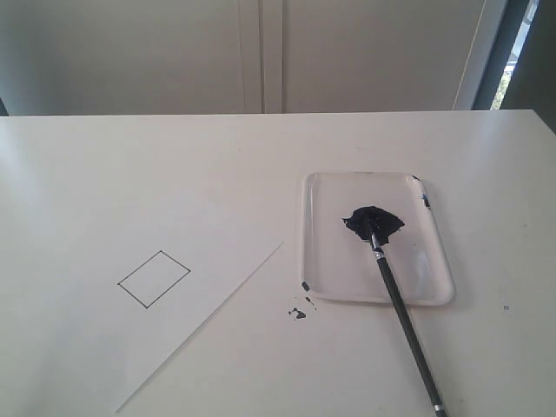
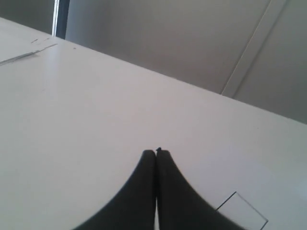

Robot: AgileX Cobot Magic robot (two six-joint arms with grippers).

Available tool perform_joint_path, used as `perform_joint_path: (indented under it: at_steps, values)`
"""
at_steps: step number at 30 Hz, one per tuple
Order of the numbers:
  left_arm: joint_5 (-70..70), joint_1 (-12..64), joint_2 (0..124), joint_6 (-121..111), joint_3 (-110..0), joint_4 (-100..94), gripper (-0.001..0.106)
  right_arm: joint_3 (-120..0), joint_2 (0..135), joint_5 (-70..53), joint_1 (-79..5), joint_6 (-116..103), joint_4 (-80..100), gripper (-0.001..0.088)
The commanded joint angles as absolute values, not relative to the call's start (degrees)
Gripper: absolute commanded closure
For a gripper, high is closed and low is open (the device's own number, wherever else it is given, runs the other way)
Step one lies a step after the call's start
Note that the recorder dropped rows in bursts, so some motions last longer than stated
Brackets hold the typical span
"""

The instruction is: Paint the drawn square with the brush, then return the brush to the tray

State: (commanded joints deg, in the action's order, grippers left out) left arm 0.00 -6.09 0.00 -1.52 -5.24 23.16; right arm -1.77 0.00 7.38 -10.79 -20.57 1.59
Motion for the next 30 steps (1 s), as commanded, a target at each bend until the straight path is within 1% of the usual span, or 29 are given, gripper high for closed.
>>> perform_joint_path:
  at_steps: [4,5,9,14,18,22,26,30]
  values:
    - [-0.4,-4.1,1.0,-1.3,-10.5,23.2,0.105,-4.6,0.0,6.1,-10.8,-20.8,1.9,0.0844]
    - [0.0,-3.6,2.0,-1.6,-11.8,23.2,0.105,-5.4,0.0,5.7,-10.8,-20.8,2.4,0.0867]
    - [1.1,-1.4,7.0,-1.6,-16.0,23.2,0.105,-8.7,0.7,3.2,-10.8,-20.8,2.6,0.0868]
    - [2.3,2.8,14.1,-1.0,-20.7,23.1,0.105,-14.1,5.2,-3.9,-10.8,-20.0,2.6,0.0868]
    - [2.9,6.3,18.0,2.0,-23.9,23.1,0.105,-18.4,8.0,-5.9,-10.8,-14.2,2.6,0.0868]
    - [3.9,8.8,21.0,1.9,-26.7,23.1,0.105,-23.2,10.4,-11.1,-10.8,-8.6,2.6,0.0868]
    - [9.4,10.0,24.6,12.9,-29.9,22.0,0.105,-26.8,13.5,-17.2,-10.9,-2.4,2.4,0.0868]
    - [18.1,10.0,28.4,21.8,-32.3,22.0,0.105,-29.0,15.1,-21.4,-12.0,-1.4,0.9,0.0868]
